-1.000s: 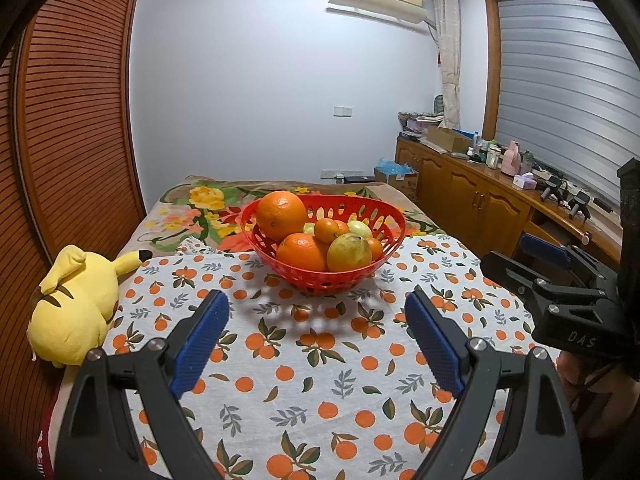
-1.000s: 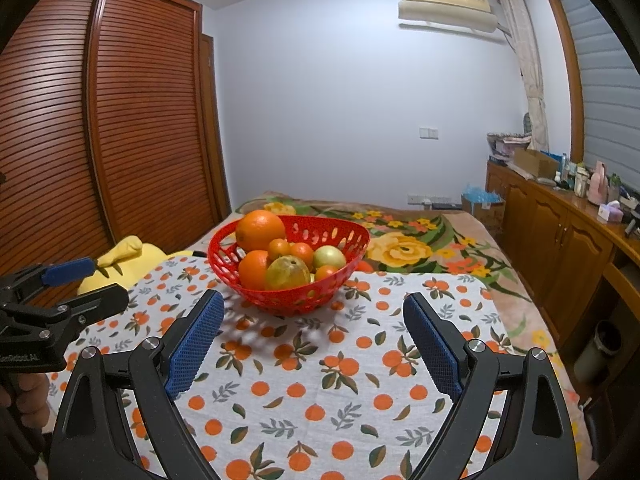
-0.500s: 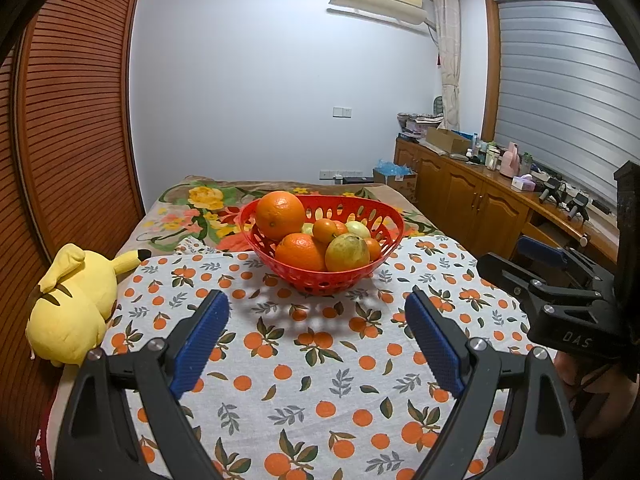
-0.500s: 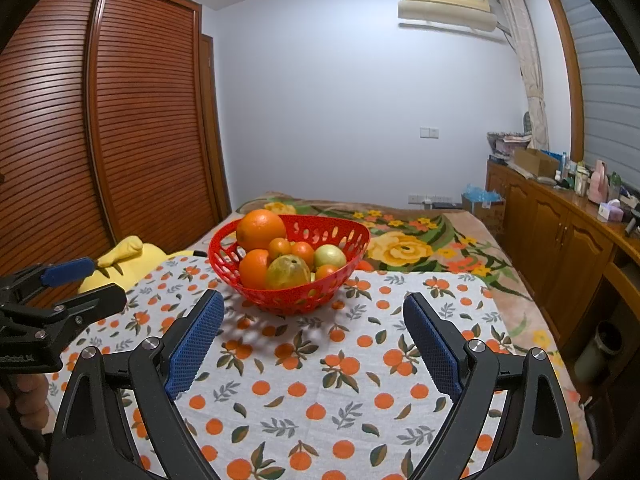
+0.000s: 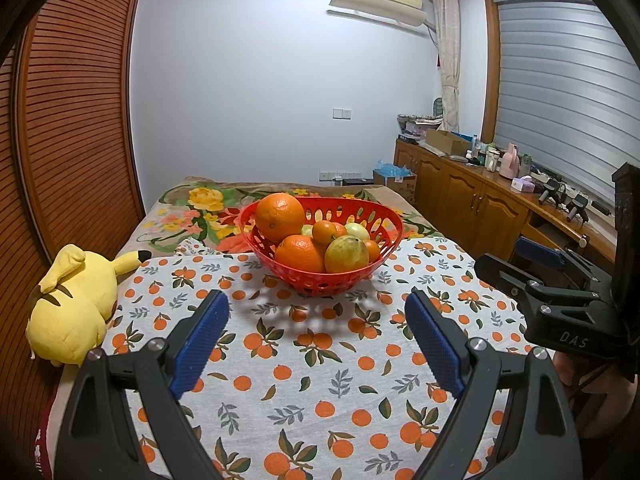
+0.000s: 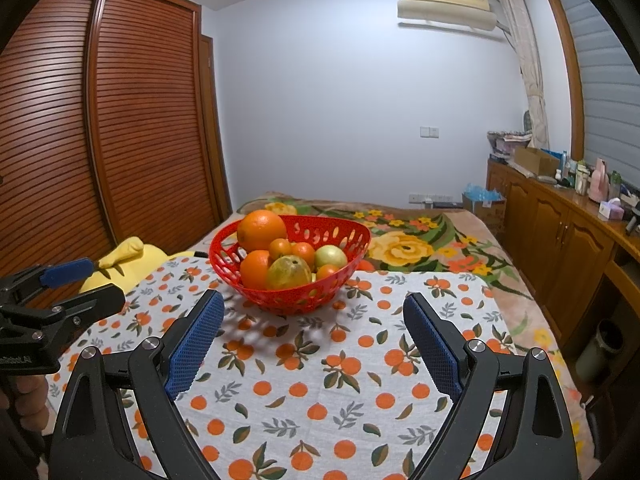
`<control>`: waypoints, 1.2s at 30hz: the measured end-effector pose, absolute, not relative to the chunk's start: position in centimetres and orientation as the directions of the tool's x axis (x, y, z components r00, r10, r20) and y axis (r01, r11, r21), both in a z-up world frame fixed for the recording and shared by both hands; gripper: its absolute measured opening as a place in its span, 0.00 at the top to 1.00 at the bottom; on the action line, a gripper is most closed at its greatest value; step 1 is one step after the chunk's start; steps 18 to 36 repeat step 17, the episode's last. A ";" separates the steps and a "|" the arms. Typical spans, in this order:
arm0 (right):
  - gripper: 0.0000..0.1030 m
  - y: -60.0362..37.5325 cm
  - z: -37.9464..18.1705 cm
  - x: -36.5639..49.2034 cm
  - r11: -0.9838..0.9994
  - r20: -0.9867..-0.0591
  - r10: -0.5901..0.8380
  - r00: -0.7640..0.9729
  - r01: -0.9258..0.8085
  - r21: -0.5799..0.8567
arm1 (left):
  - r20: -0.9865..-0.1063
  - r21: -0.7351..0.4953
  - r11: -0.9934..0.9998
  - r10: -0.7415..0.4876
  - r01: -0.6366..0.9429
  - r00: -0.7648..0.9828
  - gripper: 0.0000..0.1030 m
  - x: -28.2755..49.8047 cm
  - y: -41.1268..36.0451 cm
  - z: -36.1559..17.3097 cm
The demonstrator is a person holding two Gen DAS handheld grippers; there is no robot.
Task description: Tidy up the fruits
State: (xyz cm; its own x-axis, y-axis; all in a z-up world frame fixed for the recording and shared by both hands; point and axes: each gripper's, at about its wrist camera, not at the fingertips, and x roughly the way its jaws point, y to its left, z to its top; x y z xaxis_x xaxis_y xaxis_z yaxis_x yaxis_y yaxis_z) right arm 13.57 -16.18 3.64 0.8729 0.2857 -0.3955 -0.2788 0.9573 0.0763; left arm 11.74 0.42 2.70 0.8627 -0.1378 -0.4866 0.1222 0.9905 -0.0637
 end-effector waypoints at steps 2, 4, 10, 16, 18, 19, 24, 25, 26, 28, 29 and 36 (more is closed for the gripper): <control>0.10 -16.2 3.6 13.6 0.957 -0.395 0.287 0.873 -0.279 0.077 | -0.486 -0.063 0.990 -0.138 0.123 0.863 0.12 11.7 0.3 2.7; 0.10 -16.2 3.6 13.6 0.957 -0.395 0.287 0.873 -0.280 0.077 | -0.486 -0.063 0.990 -0.138 0.123 0.863 0.12 11.7 0.5 2.7; 0.10 -16.1 3.6 13.5 0.957 -0.394 0.286 0.874 -0.279 0.076 | -0.486 -0.063 0.990 -0.138 0.123 0.863 0.12 11.7 0.4 2.7; 0.10 -16.1 3.6 13.5 0.957 -0.394 0.287 0.873 -0.280 0.077 | -0.485 -0.063 0.991 -0.137 0.122 0.863 0.12 11.6 0.3 2.8; 0.10 -16.1 3.6 13.5 0.957 -0.394 0.286 0.873 -0.279 0.076 | -0.484 -0.063 0.991 -0.137 0.122 0.864 0.12 11.6 0.3 2.8; 0.10 -16.1 3.6 13.5 0.957 -0.394 0.286 0.873 -0.279 0.076 | -0.484 -0.063 0.991 -0.137 0.122 0.864 0.12 11.6 0.3 2.8; 0.10 -16.1 3.6 13.5 0.957 -0.394 0.286 0.873 -0.279 0.076 | -0.484 -0.063 0.991 -0.137 0.122 0.864 0.12 11.6 0.3 2.8; 0.10 -16.1 3.6 13.5 0.957 -0.394 0.286 0.873 -0.279 0.076 | -0.484 -0.063 0.991 -0.137 0.122 0.864 0.12 11.6 0.3 2.8; 0.10 -16.1 3.6 13.5 0.957 -0.394 0.286 0.873 -0.279 0.076 | -0.484 -0.063 0.991 -0.137 0.122 0.864 0.12 11.6 0.3 2.8; 0.10 -16.1 3.6 13.5 0.957 -0.394 0.286 0.873 -0.279 0.076 | -0.484 -0.063 0.991 -0.137 0.122 0.864 0.12 11.6 0.3 2.8; 0.10 -16.1 3.6 13.5 0.957 -0.394 0.286 0.873 -0.279 0.076 | -0.484 -0.063 0.991 -0.137 0.122 0.864 0.12 11.6 0.3 2.8; 0.10 -16.1 3.6 13.5 0.957 -0.394 0.286 0.873 -0.279 0.076 | -0.484 -0.063 0.991 -0.137 0.122 0.864 0.12 11.6 0.3 2.8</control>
